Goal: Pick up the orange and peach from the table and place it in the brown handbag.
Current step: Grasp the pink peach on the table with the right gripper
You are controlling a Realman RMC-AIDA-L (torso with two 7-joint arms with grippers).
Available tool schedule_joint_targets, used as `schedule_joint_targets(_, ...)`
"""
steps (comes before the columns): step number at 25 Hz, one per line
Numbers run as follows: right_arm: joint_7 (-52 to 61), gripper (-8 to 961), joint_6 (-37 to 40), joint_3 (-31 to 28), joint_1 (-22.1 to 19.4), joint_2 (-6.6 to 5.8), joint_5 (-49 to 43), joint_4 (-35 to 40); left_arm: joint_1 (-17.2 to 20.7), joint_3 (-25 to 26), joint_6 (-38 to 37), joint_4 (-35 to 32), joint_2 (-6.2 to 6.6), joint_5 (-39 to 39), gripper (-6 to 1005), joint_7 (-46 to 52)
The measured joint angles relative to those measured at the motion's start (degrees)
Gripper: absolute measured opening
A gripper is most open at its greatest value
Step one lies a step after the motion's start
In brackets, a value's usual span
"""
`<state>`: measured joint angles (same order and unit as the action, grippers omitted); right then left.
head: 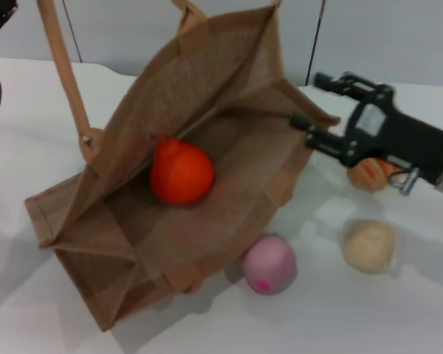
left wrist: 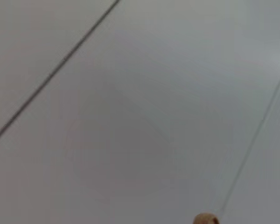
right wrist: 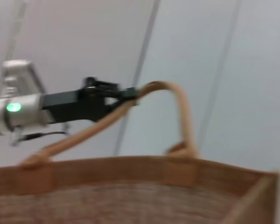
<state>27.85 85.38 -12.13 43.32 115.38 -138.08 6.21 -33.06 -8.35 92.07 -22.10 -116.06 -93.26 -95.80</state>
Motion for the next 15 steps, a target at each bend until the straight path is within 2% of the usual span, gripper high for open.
schedule_joint_targets(3,0.5,665,-0.8,-1.9,-1.1,0.01,0.8,1.9,0.1,0.3,-1.6,0.2,-0.10,0.1,113,-0.7)
schedule_joint_targets(10,6.3,664,-4.8,-1.9,-2.3,0.02,2.6,5.8,0.6,0.4,-4.6,0.8,-0.13,0.1,114,-2.3)
schedule_joint_targets(15,8.5,664,-6.6,-1.4,-2.3,0.02,2.3,7.4,1.2,2.9,-7.5,1.4,-0.13,0.1,113,-3.7)
